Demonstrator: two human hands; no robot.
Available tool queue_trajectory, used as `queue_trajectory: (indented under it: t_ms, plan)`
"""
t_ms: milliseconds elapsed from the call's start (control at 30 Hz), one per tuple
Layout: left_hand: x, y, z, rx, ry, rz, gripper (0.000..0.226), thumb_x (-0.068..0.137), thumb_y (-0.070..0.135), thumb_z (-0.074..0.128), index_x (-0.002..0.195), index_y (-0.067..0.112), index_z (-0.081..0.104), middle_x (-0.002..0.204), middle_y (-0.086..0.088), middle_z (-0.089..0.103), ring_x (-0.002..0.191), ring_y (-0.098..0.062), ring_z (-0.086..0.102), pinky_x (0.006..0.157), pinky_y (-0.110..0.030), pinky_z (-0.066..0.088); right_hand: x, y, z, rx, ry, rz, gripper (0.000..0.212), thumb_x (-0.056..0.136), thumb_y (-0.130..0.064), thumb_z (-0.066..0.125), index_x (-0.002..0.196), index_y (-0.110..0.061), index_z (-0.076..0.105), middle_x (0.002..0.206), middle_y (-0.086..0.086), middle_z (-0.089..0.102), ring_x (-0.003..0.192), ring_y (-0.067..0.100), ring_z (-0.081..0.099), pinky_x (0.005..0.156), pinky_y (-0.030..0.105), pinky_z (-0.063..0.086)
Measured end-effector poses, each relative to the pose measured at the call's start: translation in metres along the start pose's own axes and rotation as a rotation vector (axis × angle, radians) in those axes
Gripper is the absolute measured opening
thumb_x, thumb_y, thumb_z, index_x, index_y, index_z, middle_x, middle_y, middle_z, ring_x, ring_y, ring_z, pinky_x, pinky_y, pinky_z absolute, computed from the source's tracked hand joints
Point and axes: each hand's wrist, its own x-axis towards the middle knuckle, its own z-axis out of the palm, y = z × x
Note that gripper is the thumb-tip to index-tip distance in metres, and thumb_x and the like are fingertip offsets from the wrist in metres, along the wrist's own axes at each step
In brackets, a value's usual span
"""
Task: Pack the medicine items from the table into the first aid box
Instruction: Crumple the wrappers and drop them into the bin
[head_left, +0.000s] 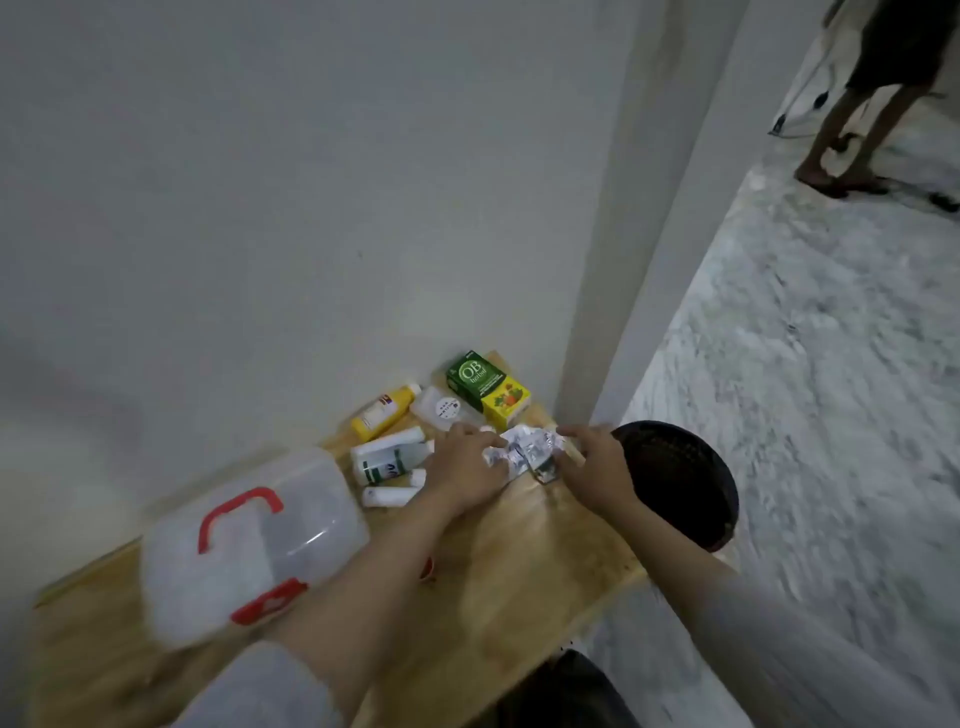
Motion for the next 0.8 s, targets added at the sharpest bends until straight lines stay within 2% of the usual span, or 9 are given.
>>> queue_trajectory:
  t_ms: [100, 233, 300, 367, 500, 600, 633, 733, 800]
  plan:
    - [0.004, 0.0, 0.009, 0.139, -0.016, -0.083, 0.033, 0.084, 0.035, 0.054, 0.116, 0.036, 0.063, 0.132, -0.005, 0.042, 0.127, -0.029, 0.032, 0.103, -0.045, 0.033, 0.016, 0.01, 0.006, -0.018, -0.055, -0.027, 0.032, 0.079, -0.023, 0.067, 0.111, -0.023, 0.067, 0.112, 0.013, 0.064, 0.105, 0.031, 0.057, 0.091, 0.038, 0.045]
    - [0.003, -0.007, 0.018, 0.138, -0.006, -0.145, 0.033, 0.085, 0.027, 0.056, 0.116, 0.03, 0.065, 0.121, -0.007, 0.046, 0.116, -0.028, 0.044, 0.093, -0.04, 0.039, 0.03, 0.019, 0.021, -0.098, -0.169, -0.048, 0.038, 0.079, -0.038, 0.063, 0.117, -0.035, 0.062, 0.118, 0.009, 0.059, 0.105, 0.032, 0.055, 0.091, 0.041, 0.045]
    - [0.004, -0.008, 0.02, 0.099, -0.017, -0.174, 0.037, 0.083, 0.022, 0.059, 0.119, 0.024, 0.064, 0.12, -0.01, 0.046, 0.112, -0.029, 0.048, 0.09, -0.04, 0.042, 0.03, 0.021, 0.024, -0.095, -0.199, -0.061, 0.036, 0.08, -0.035, 0.063, 0.115, -0.033, 0.064, 0.115, 0.008, 0.061, 0.104, 0.031, 0.056, 0.088, 0.04, 0.046]
    - [0.004, -0.007, 0.02, 0.053, -0.014, -0.199, 0.04, 0.08, 0.018, 0.063, 0.12, 0.018, 0.063, 0.12, -0.01, 0.047, 0.111, -0.029, 0.05, 0.09, -0.039, 0.042, 0.025, 0.023, 0.025, -0.074, -0.199, -0.063, 0.033, 0.08, -0.024, 0.065, 0.113, -0.027, 0.067, 0.111, 0.008, 0.062, 0.102, 0.029, 0.054, 0.086, 0.038, 0.046]
    - [0.005, -0.005, 0.017, -0.071, 0.046, -0.195, 0.042, 0.078, 0.013, 0.066, 0.119, 0.009, 0.064, 0.118, -0.013, 0.051, 0.109, -0.027, 0.053, 0.088, -0.027, 0.04, 0.016, 0.031, 0.02, 0.049, -0.083, -0.017, 0.028, 0.078, -0.012, 0.067, 0.104, -0.019, 0.072, 0.097, 0.008, 0.059, 0.085, 0.023, 0.059, 0.076, 0.03, 0.051]
    - [0.003, 0.001, 0.01, -0.124, 0.082, -0.198, 0.042, 0.076, 0.013, 0.067, 0.118, 0.01, 0.064, 0.119, -0.011, 0.051, 0.111, -0.023, 0.051, 0.081, -0.02, 0.034, 0.012, 0.033, 0.008, 0.164, 0.0, 0.061, 0.024, 0.074, -0.013, 0.073, 0.098, -0.017, 0.074, 0.092, 0.005, 0.057, 0.078, 0.011, 0.054, 0.069, 0.009, 0.041]
    - [0.003, 0.005, 0.008, -0.136, 0.092, -0.189, 0.042, 0.076, 0.013, 0.067, 0.118, 0.011, 0.064, 0.119, -0.009, 0.052, 0.112, -0.022, 0.051, 0.081, -0.019, 0.033, 0.011, 0.035, 0.003, 0.205, 0.026, 0.071, 0.024, 0.073, -0.014, 0.075, 0.096, -0.017, 0.074, 0.09, 0.003, 0.058, 0.078, 0.009, 0.053, 0.07, 0.009, 0.04]
    - [0.002, 0.025, 0.008, -0.161, 0.104, -0.128, 0.039, 0.075, 0.012, 0.07, 0.113, 0.014, 0.067, 0.115, -0.006, 0.053, 0.107, -0.018, 0.052, 0.081, -0.02, 0.034, 0.009, 0.039, -0.019, 0.366, 0.072, 0.165, 0.021, 0.073, -0.013, 0.076, 0.093, -0.015, 0.073, 0.087, -0.001, 0.067, 0.081, 0.012, 0.061, 0.073, 0.021, 0.048]
    - [0.005, 0.044, 0.014, -0.188, 0.091, -0.073, 0.038, 0.073, 0.013, 0.071, 0.111, 0.016, 0.068, 0.112, -0.003, 0.055, 0.104, -0.017, 0.054, 0.079, -0.021, 0.036, 0.008, 0.048, -0.036, 0.442, 0.136, 0.231, 0.018, 0.075, -0.01, 0.074, 0.092, -0.012, 0.072, 0.087, 0.003, 0.07, 0.078, 0.011, 0.063, 0.07, 0.019, 0.049]
